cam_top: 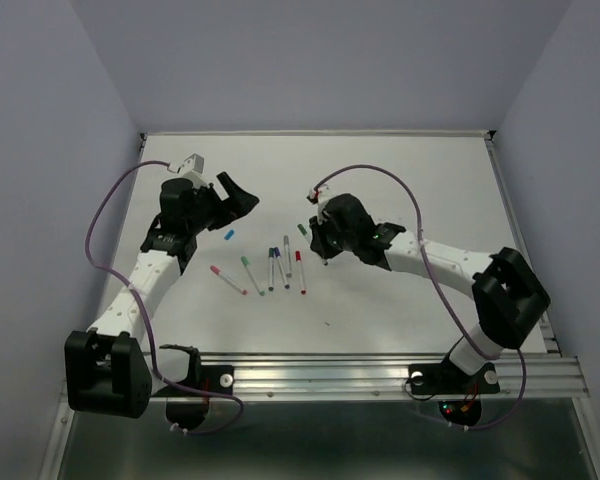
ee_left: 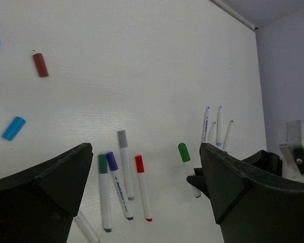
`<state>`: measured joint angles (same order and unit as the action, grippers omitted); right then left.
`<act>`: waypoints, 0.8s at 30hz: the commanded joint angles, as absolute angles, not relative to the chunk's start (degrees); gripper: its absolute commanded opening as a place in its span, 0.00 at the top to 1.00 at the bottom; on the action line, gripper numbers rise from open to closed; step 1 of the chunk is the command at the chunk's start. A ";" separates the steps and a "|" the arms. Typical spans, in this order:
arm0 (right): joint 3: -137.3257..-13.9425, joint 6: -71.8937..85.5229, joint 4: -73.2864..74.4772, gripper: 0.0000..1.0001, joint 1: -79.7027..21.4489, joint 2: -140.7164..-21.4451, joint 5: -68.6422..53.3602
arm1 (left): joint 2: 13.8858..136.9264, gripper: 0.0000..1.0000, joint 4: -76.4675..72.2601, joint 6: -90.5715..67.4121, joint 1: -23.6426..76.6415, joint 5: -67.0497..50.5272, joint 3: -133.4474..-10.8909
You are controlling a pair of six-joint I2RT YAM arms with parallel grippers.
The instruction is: Open the pen caps
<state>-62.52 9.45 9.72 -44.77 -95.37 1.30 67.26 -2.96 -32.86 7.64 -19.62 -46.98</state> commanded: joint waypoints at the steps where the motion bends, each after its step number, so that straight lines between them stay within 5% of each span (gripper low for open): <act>1: -59.34 13.00 -1.30 0.99 -44.83 -86.60 -4.12 | 64.08 0.01 -10.98 -35.59 10.89 -26.54 -46.06; 12: -56.78 17.49 -7.56 0.99 -44.82 -79.28 -12.30 | 66.00 0.03 -24.07 -42.36 19.33 -31.82 -44.47; 24: -55.99 19.34 -11.87 0.99 -44.82 -77.61 -15.82 | 68.38 0.19 -26.45 -43.33 21.44 -32.43 -45.00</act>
<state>-55.75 18.33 -6.70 -44.71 -79.83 -13.58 68.10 -21.74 -43.00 20.95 -30.28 -44.62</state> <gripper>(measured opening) 0.171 0.837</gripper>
